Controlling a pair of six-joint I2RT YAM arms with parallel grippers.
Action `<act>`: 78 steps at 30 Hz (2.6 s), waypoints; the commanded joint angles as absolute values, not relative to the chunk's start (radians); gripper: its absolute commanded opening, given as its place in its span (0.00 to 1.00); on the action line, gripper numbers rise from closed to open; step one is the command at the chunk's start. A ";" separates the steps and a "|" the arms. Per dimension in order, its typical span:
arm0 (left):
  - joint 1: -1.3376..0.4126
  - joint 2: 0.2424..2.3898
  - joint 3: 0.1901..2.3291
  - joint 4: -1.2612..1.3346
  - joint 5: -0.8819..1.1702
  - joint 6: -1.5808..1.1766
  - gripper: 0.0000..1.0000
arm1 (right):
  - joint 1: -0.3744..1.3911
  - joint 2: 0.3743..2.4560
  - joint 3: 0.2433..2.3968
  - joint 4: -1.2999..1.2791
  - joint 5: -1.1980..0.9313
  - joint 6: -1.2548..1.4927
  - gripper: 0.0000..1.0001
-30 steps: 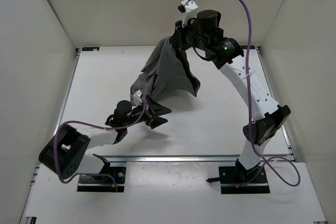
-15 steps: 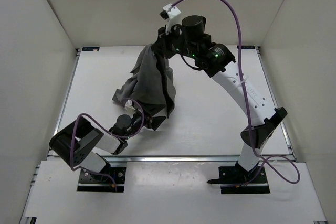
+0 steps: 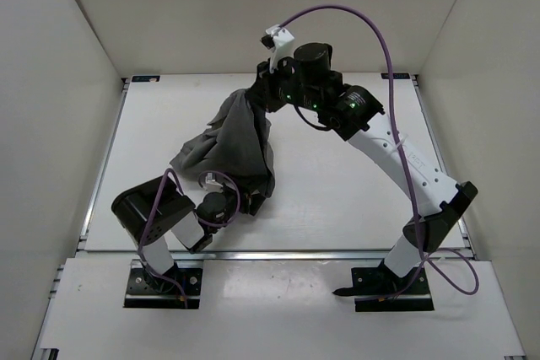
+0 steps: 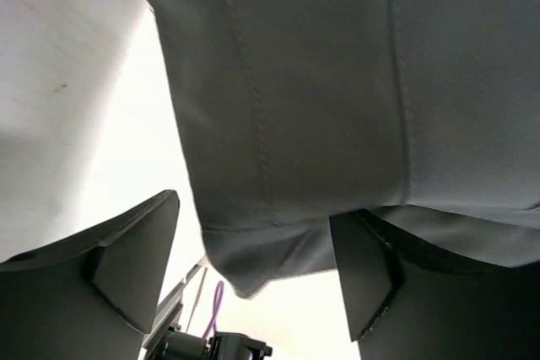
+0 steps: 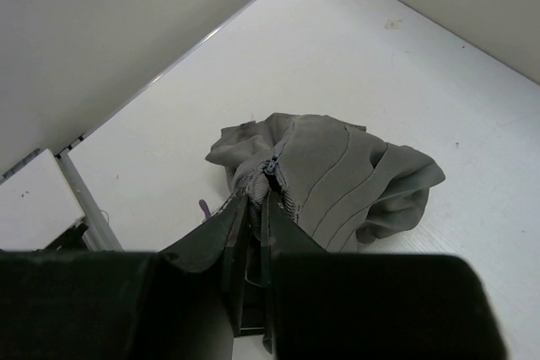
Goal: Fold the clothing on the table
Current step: Flatten the skirt out
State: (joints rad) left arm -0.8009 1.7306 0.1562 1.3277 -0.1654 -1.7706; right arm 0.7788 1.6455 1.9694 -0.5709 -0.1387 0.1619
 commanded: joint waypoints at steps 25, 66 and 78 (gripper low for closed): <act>-0.476 0.952 0.372 0.277 0.129 -1.296 0.00 | 0.505 1.499 1.749 -0.541 -0.044 0.201 0.00; -0.279 1.625 1.855 -0.795 0.212 -0.241 0.00 | 0.187 1.305 1.551 -0.424 -0.196 0.135 0.00; -0.367 0.985 0.841 -0.839 0.228 -0.394 0.00 | 0.190 0.812 0.747 -0.607 -0.319 0.319 0.00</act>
State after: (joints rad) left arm -0.3923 1.1416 0.8864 -0.7776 0.2836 -0.3656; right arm 0.2062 0.9001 0.7879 -0.6037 -0.3340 0.2840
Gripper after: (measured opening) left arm 0.138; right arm 0.052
